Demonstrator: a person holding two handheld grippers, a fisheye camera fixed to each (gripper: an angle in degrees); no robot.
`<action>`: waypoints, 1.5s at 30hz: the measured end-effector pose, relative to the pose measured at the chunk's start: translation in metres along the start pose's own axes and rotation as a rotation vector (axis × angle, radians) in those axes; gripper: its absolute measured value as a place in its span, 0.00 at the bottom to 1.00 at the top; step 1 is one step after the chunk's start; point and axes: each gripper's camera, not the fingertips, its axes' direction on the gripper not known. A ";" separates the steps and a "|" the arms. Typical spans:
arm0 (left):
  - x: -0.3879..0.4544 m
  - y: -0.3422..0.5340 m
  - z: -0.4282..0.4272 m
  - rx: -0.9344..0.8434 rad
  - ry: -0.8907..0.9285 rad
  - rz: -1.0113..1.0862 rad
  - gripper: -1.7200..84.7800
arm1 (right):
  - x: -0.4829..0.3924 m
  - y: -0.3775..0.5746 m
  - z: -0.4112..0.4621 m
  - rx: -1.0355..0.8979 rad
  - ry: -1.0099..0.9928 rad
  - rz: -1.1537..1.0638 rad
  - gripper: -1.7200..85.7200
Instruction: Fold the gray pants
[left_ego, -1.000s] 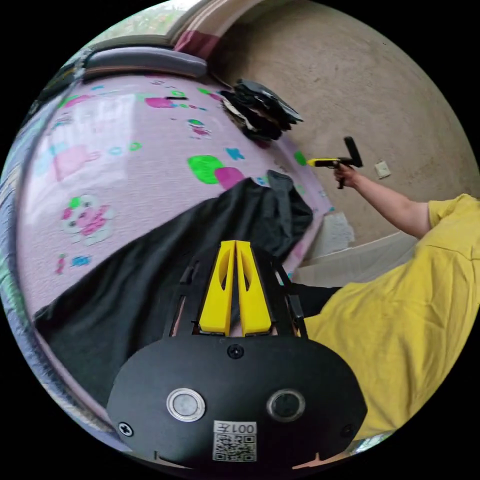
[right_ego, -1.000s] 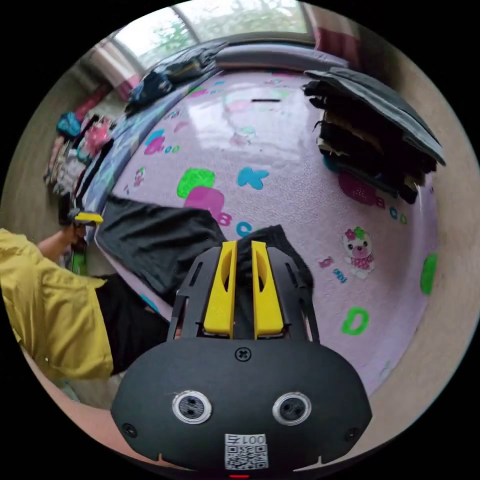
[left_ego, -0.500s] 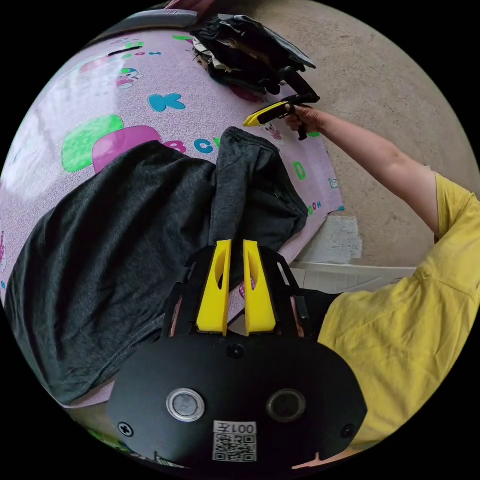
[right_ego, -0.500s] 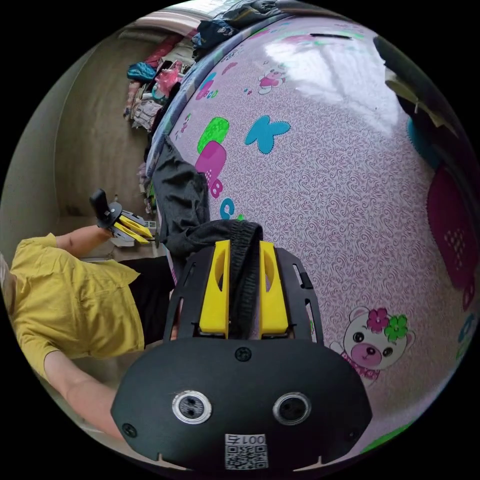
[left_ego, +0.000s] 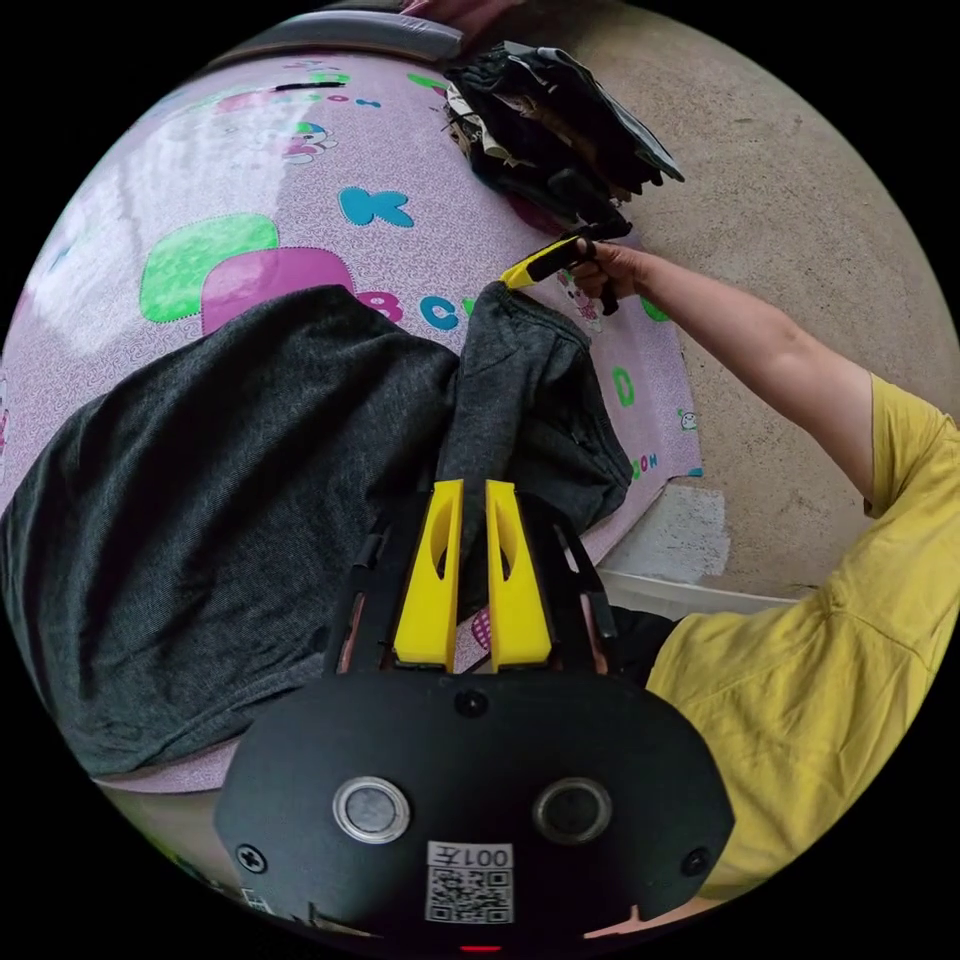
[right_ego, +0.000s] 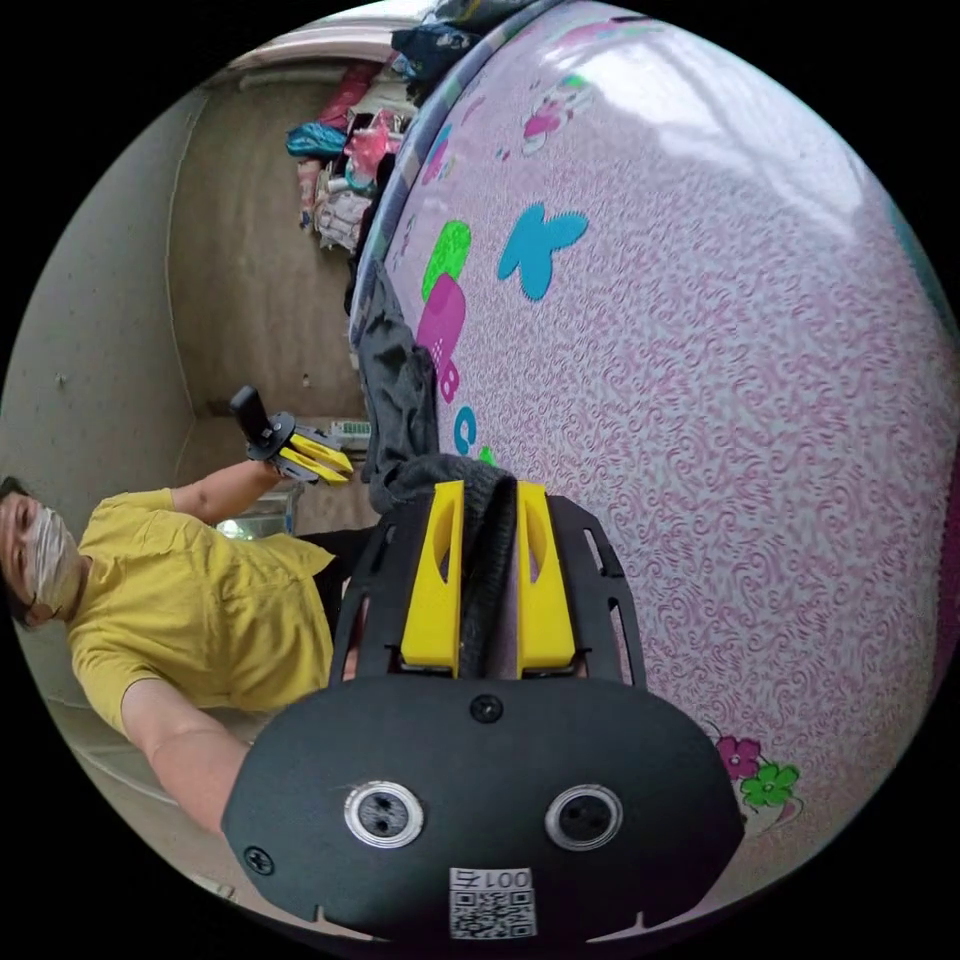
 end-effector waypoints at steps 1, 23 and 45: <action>-0.004 0.000 0.004 0.006 0.002 -0.007 0.02 | -0.002 0.005 -0.008 0.021 0.003 -0.011 0.11; -0.036 0.010 0.079 0.068 0.043 -0.016 0.01 | -0.057 0.070 -0.004 -0.094 0.072 -0.250 0.04; -0.015 0.035 0.106 0.083 -0.008 0.054 0.01 | -0.186 0.386 0.112 0.217 0.385 -0.165 0.03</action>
